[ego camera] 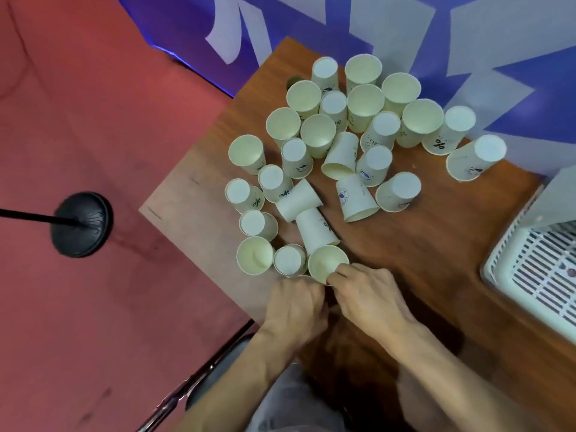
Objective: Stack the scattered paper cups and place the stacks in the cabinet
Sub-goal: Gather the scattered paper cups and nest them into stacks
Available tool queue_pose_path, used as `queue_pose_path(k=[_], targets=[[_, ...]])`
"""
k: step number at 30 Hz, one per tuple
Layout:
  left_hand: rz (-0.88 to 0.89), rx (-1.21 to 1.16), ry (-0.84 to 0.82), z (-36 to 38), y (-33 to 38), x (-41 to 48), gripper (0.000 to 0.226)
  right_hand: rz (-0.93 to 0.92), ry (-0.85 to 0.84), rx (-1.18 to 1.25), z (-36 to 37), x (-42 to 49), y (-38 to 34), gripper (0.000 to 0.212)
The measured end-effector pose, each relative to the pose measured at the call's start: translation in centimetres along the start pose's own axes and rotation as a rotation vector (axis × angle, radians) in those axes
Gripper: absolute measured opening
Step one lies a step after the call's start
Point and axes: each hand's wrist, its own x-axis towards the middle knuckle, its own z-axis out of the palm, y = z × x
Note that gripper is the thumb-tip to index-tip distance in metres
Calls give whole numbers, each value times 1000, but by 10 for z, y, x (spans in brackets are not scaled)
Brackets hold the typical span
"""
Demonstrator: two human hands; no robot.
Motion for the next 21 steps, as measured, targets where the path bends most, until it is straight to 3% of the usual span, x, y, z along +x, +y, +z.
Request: queue_pose_path(k=[6,12,21], targets=[[66,-32,211,-23,21,-30,51,82,219,25,-48,-47,-11,18],[154,2,350,-62,72,-51,27,233,466,96,-73,-126,6,15],[406,107,562,-111,212,-62,22,553,838,152,-80,-275,48,16]])
